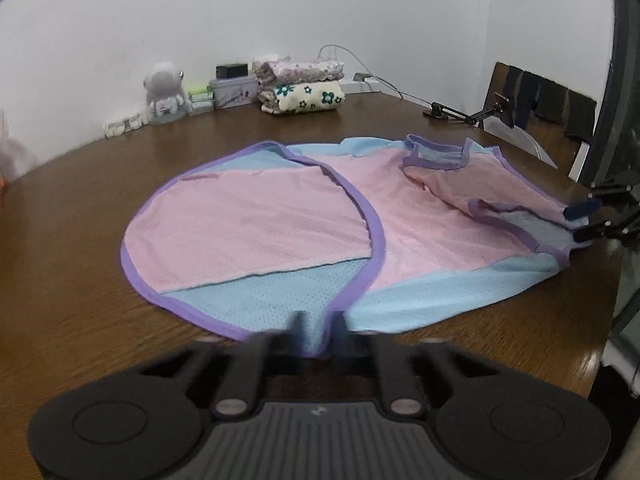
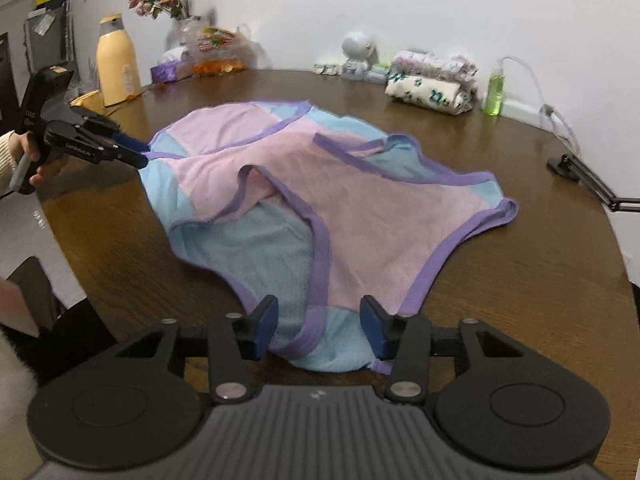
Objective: Fold clothes
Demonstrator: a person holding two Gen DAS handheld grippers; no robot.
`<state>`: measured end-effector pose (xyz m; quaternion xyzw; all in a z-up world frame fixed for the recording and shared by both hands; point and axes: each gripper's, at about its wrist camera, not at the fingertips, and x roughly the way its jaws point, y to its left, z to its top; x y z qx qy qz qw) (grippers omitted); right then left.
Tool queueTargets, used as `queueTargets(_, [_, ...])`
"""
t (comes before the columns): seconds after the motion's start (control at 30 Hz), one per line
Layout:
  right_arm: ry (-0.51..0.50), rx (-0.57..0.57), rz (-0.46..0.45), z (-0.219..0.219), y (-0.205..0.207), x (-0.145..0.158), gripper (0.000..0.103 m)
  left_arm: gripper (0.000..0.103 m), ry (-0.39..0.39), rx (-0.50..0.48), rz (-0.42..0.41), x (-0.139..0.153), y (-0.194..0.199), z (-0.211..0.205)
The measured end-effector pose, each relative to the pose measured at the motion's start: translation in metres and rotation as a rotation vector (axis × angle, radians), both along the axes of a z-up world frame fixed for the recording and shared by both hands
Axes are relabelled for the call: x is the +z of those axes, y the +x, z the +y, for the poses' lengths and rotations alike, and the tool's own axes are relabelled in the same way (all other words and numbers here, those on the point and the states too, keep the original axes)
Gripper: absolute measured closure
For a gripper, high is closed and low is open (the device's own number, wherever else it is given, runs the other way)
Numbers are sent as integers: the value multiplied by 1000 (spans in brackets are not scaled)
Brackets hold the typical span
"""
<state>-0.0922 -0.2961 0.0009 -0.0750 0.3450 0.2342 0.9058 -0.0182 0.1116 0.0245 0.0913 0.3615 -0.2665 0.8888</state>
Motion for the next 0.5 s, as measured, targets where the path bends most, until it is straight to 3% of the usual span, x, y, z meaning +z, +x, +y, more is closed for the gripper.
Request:
queueTargets(0.1, [-16,-14,5,-5,4,0,74,98,-10,15,12,0,-2,-1])
queueTargets(0.33, [-69,-59,9,-19,14,3,75,98,-87,-19,100,3,-57,-25])
queueTargets(0.43, [-96,-103,17,-27,24,5,73,91,-132,-13,113,6,-70,-28])
queueTargets(0.5, [-122,-95,7,-25,27,10,73,82,-158,49,64,18,-68,-12])
